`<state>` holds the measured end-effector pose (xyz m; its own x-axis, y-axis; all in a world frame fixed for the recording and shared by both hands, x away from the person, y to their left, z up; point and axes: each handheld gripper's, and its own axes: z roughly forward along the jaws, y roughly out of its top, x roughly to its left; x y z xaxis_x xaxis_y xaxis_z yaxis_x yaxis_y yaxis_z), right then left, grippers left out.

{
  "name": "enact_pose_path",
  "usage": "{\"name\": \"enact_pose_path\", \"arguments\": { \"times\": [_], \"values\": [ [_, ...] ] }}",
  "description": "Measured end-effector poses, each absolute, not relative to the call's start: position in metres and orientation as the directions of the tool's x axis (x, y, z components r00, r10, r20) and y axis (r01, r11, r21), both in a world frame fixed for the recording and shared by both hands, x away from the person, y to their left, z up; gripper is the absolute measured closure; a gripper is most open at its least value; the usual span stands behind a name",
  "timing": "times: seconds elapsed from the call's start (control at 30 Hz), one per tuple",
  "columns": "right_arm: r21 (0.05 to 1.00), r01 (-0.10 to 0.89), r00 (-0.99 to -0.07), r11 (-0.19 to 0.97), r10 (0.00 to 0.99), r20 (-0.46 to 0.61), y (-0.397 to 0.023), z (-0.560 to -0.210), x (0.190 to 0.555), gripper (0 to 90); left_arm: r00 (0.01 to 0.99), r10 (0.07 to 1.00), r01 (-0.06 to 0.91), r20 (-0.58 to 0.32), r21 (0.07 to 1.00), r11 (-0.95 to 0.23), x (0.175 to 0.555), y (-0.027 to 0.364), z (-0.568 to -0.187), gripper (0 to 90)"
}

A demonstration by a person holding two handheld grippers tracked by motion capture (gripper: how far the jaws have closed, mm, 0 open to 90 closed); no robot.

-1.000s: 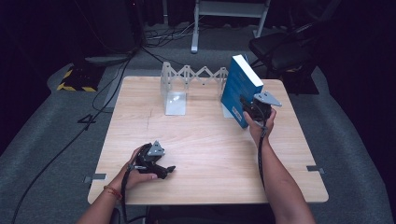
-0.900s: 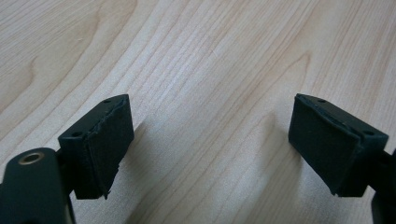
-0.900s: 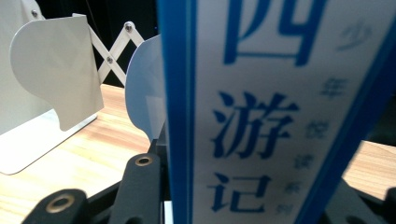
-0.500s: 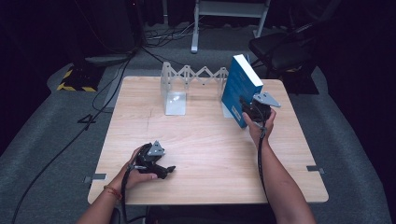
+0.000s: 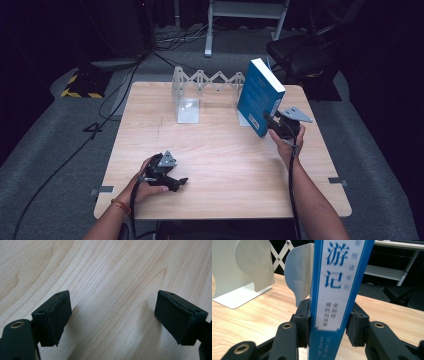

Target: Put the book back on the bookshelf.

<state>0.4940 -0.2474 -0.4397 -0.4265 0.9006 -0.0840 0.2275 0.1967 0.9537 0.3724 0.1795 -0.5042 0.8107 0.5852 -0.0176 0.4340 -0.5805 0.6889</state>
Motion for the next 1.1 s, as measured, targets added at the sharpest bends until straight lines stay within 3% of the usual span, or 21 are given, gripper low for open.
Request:
{"name": "enact_pose_path", "arguments": {
  "times": [1.1],
  "values": [
    [0.930, 0.303, -0.401, 0.208, 0.913, -0.073, -0.239, -0.434, 0.509, 59.3, 0.813, 0.582, 0.433, -0.019, 0.689, -0.581, 0.374, 0.178, -0.504, 14.5]
  ]
}}
